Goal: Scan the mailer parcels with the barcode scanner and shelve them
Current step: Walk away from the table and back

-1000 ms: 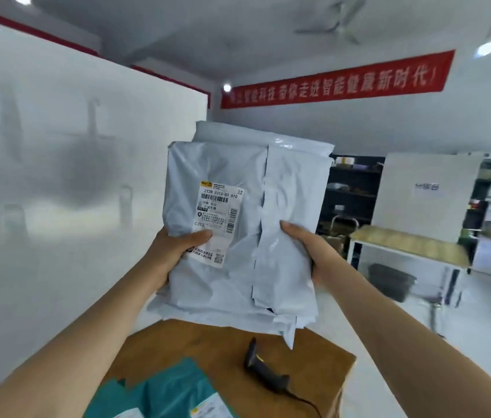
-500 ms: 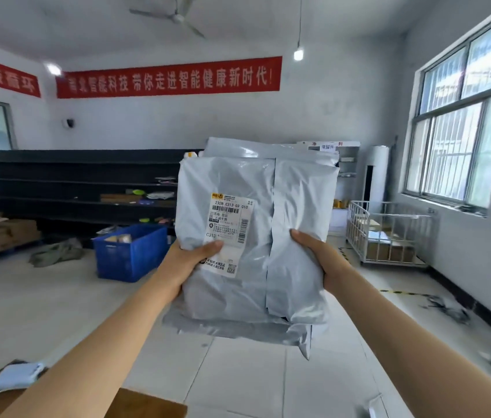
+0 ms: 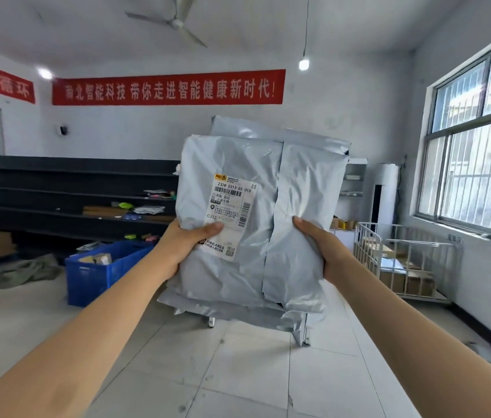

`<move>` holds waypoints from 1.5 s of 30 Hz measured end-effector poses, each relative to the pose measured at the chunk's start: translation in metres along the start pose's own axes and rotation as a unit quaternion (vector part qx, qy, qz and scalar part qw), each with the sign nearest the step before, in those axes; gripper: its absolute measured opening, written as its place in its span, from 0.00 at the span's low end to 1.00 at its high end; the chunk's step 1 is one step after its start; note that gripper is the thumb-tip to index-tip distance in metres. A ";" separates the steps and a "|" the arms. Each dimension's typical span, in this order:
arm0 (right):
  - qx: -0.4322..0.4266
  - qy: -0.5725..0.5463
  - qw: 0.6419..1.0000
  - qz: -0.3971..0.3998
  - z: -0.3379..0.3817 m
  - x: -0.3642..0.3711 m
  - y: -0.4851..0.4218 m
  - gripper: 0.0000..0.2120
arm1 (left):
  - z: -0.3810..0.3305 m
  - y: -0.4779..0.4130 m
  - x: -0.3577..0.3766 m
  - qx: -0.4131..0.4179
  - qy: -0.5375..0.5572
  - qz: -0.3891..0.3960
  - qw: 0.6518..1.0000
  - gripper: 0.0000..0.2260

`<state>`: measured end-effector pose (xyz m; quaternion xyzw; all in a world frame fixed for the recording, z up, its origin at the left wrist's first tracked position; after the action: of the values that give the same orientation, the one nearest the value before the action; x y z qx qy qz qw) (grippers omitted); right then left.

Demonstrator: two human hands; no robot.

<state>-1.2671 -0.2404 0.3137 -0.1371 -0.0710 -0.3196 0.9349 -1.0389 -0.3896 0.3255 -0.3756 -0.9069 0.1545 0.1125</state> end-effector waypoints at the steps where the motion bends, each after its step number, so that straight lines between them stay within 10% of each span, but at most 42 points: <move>1: 0.002 -0.004 1.000 -0.005 -0.005 -0.003 -0.026 0.42 | 0.004 -0.022 -0.001 -0.001 -0.003 0.002 1.000 0.37; 14: 0.036 -0.050 0.981 0.184 -0.097 0.086 -0.348 0.42 | 0.096 -0.235 -0.108 0.000 -0.057 -0.201 0.978 0.28; 19: 0.080 -0.070 0.947 0.304 -0.133 0.198 -0.431 0.29 | 0.096 -0.260 -0.187 -0.005 -0.092 -0.353 0.931 0.09; 26: 0.117 -0.125 0.888 0.427 -0.202 0.381 -0.470 0.28 | 0.085 -0.239 -0.321 0.009 -0.160 -0.493 0.855 0.07; 32: 0.140 -0.150 0.849 0.487 -0.245 0.538 -0.490 0.32 | 0.056 -0.234 -0.444 0.008 -0.204 -0.532 0.822 0.32; 40: 0.147 -0.140 0.789 0.579 -0.280 0.733 -0.509 0.13 | 0.057 -0.216 -0.590 0.025 -0.189 -0.617 0.763 0.13; 45: 0.161 -0.144 0.715 0.665 -0.331 0.873 -0.484 0.35 | 0.052 -0.174 -0.686 0.005 -0.197 -0.686 0.700 0.16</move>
<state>-0.8647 -1.2119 0.2932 -0.0412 -0.1454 0.4237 0.8931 -0.6928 -1.0079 0.2807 0.3900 -0.9142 0.1096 0.0079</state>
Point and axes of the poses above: each hand's wrist, its own y-axis away from the middle knuckle, its own x-axis out of the palm, z = x × y, the point moved 2 cm from there along -y, towards the middle knuckle, and after that the axes turned 3 degrees about -x, right-handed, at the moved point
